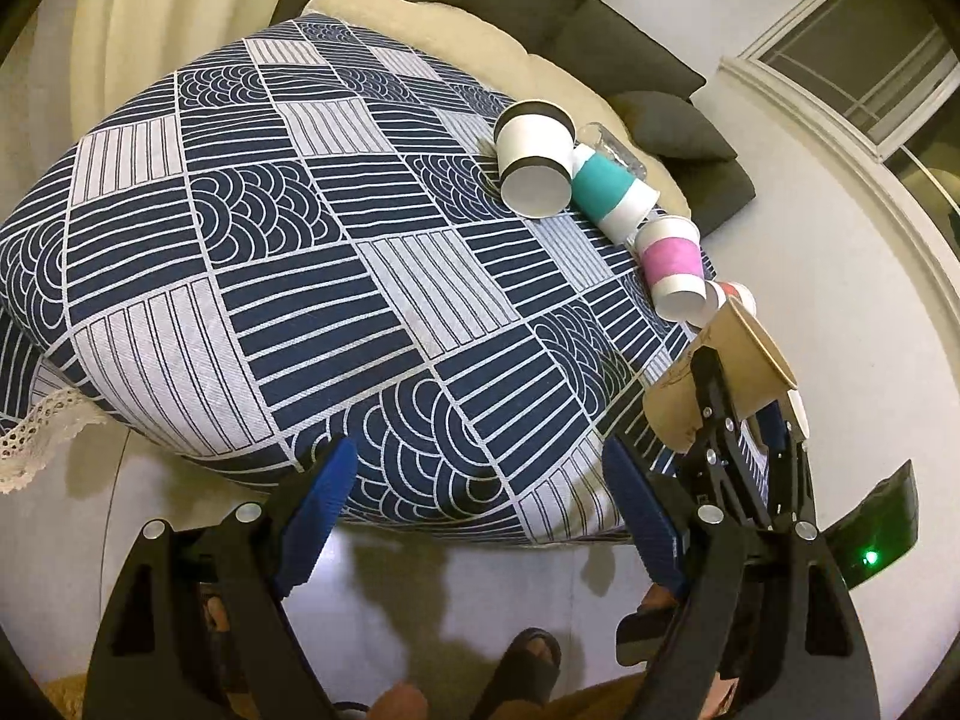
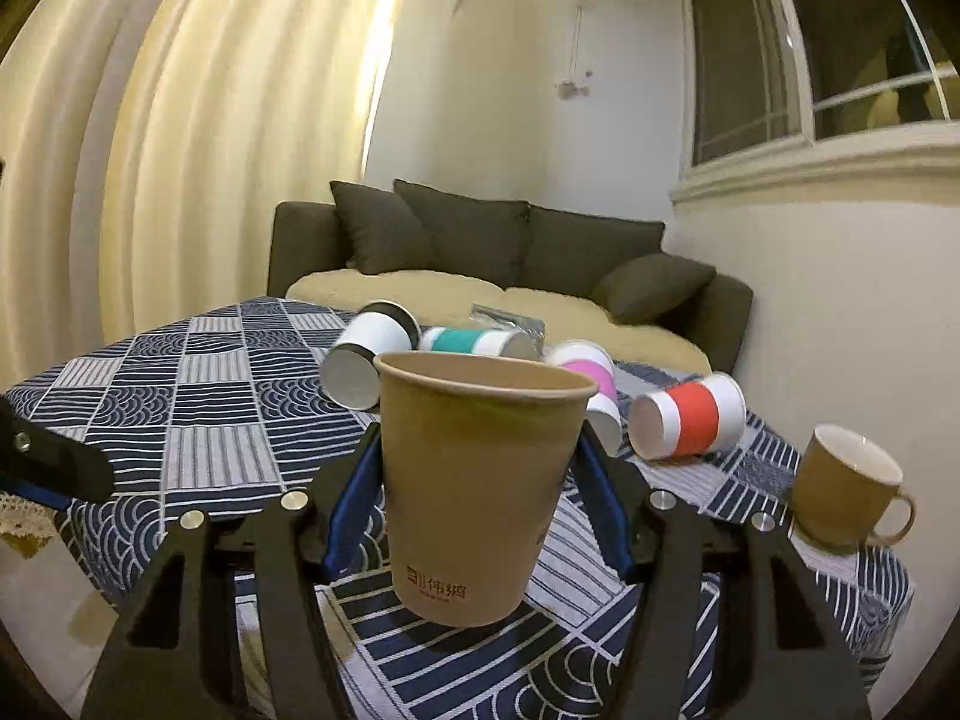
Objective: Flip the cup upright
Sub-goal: 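Lower the brown kraft cup upright onto the cloth with the right tool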
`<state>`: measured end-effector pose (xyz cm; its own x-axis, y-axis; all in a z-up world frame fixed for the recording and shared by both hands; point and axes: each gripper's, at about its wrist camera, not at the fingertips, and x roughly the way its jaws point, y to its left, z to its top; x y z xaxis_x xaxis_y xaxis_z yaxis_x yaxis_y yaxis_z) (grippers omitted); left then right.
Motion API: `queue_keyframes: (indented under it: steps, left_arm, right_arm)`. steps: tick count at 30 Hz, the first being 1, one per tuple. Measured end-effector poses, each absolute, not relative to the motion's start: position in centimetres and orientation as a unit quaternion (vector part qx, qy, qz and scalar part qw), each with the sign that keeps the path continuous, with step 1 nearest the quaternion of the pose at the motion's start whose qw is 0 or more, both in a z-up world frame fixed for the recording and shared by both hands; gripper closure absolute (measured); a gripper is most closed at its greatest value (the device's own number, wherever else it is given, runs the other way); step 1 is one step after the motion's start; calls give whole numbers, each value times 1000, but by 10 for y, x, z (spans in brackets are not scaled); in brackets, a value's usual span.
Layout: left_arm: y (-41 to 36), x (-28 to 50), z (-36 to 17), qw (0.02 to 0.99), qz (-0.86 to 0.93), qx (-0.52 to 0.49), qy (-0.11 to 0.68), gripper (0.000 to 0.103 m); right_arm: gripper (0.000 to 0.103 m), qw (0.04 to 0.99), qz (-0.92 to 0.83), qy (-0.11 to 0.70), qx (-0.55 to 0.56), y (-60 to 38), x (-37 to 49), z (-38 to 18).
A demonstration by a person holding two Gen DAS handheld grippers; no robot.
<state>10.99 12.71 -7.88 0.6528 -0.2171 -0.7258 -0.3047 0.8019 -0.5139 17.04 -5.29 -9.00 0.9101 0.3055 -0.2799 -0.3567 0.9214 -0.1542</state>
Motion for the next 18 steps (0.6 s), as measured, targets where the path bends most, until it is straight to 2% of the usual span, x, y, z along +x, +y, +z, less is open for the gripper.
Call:
queue_keyframes:
  steps: [14, 18]
  left_arm:
    - [118, 113, -77, 859, 19, -300, 415, 21]
    - [121, 112, -76, 859, 21, -303, 412, 21]
  right_arm:
    - [40, 969, 171, 139, -111, -50, 166, -104]
    - [34, 969, 172, 141, -112, -49, 165, -103]
